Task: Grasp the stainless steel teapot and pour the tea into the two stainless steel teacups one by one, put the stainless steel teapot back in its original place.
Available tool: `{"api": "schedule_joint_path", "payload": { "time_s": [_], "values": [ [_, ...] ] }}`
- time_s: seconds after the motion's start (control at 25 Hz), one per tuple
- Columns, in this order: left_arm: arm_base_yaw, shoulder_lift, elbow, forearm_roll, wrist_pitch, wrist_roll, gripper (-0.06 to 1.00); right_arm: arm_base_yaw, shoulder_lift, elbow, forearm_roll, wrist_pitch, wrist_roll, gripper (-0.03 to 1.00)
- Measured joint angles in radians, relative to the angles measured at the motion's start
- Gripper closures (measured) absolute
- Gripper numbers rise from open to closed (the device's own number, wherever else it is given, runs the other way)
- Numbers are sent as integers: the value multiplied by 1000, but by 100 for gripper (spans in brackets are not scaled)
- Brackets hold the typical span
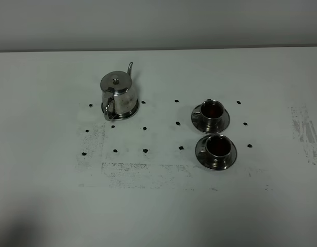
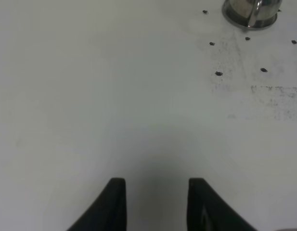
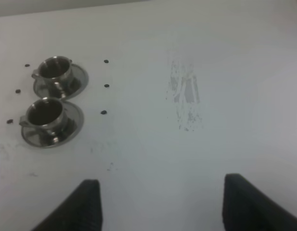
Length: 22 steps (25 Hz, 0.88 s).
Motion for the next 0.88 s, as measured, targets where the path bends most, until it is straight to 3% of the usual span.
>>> {"api": "schedule_joint_path", "payload": {
  "time_s": [0.88],
  "values": [
    [0,0,0,-23,1,-1,64,0,0,0,0,0,0,45]
  ]
}}
